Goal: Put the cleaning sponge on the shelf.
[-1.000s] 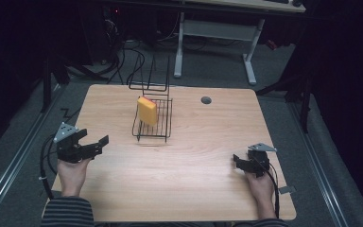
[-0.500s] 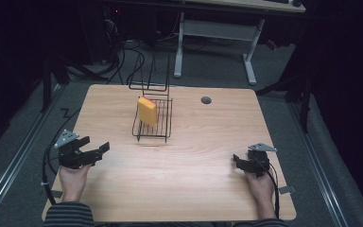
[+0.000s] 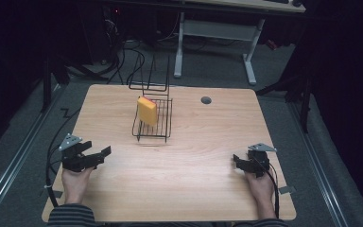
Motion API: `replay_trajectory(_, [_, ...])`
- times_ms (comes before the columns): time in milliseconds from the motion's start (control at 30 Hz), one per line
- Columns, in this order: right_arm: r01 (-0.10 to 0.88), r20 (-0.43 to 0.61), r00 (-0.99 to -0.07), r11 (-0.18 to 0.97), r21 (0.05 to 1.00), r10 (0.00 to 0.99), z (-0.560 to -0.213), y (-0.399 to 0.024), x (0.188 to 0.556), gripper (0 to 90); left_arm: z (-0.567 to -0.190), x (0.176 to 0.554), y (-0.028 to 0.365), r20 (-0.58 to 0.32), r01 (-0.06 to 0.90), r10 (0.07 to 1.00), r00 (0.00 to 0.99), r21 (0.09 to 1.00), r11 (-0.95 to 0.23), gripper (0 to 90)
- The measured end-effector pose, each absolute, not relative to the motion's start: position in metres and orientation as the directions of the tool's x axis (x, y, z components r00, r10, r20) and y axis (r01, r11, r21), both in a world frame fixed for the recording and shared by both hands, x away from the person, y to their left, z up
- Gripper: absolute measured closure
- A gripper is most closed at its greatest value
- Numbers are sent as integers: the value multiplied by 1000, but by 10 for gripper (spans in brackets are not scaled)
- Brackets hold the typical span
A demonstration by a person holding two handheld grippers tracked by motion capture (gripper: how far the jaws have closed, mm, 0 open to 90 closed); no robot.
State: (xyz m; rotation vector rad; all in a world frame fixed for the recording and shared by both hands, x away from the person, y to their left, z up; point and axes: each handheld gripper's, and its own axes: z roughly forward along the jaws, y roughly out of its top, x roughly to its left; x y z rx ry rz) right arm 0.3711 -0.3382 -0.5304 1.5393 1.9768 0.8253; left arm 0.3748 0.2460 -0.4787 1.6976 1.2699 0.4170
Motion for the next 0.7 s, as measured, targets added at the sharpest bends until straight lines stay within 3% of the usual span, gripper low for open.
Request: replay_trajectory(700, [669, -19, -238, 178, 721, 971, -530, -338, 371, 295, -499, 391, 233, -194, 606, 910, 366, 792, -74, 129])
